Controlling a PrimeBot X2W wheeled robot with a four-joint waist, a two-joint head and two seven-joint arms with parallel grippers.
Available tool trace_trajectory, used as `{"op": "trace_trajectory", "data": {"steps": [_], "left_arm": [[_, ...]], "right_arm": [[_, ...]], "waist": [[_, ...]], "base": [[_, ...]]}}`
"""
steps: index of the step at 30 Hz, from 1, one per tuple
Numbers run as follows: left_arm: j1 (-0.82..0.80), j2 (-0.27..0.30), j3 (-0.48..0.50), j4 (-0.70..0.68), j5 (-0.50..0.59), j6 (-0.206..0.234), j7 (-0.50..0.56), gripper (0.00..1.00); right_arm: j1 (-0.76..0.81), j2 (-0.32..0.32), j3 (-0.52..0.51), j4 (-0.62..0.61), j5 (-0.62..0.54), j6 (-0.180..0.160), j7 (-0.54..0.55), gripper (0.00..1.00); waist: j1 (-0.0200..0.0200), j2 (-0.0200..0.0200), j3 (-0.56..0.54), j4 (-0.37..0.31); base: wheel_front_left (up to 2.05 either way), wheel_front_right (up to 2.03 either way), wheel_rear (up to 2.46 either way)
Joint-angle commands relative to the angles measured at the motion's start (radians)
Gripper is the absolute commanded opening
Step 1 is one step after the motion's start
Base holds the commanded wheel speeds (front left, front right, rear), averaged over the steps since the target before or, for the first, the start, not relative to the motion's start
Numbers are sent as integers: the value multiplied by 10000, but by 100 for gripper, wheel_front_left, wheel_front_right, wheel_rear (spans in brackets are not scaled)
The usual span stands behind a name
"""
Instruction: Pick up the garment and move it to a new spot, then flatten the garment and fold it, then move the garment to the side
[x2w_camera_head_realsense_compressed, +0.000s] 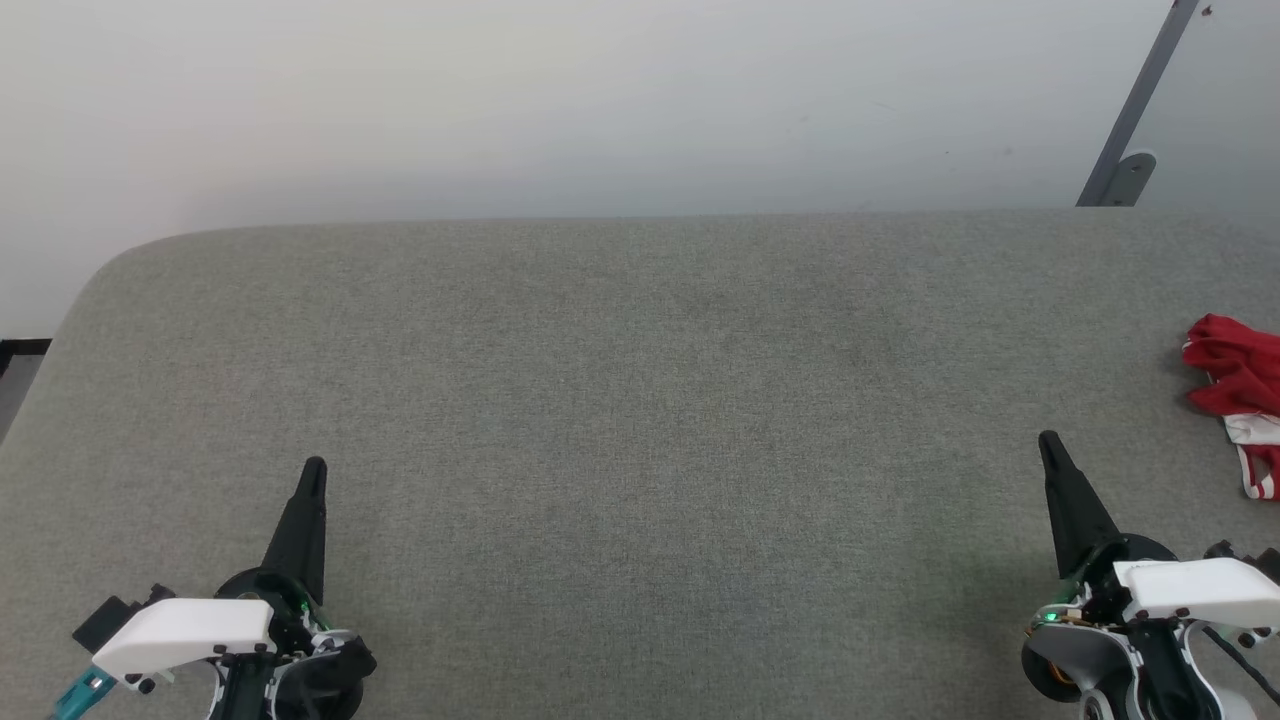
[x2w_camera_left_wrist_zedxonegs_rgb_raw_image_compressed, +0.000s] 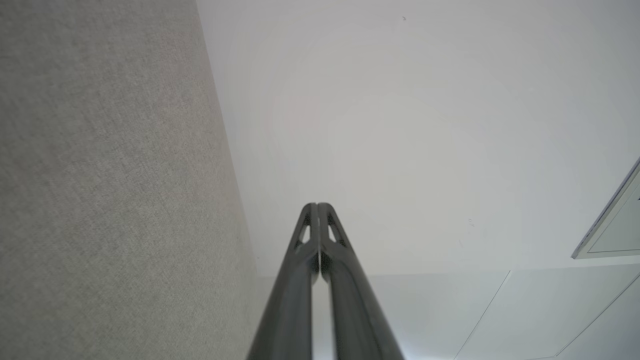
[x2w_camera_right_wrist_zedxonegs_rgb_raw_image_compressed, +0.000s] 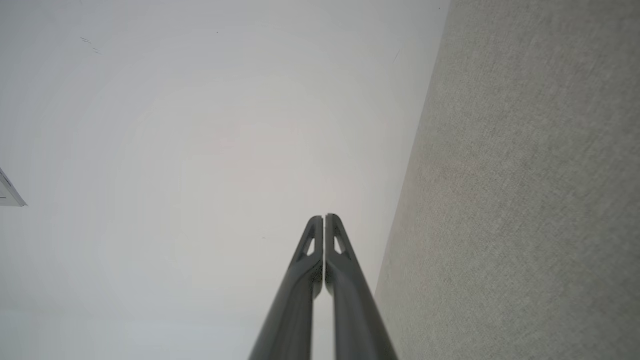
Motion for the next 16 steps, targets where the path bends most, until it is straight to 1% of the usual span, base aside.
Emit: {"op": "trace_trajectory", "data": {"steps": [1,16], "left_arm": [[-141,-25,35,-2,40,18,48,0],[-143,-44,64,-1,70,18,72,0]], "right_arm": [[-44,19,-11,32,35,4,12,0],[-43,19,-10,32,37,4,11,0]], "waist": [[0,-1,0,1],[0,-1,0,1]], "base": [[0,0,0],[0,0,0]]}}
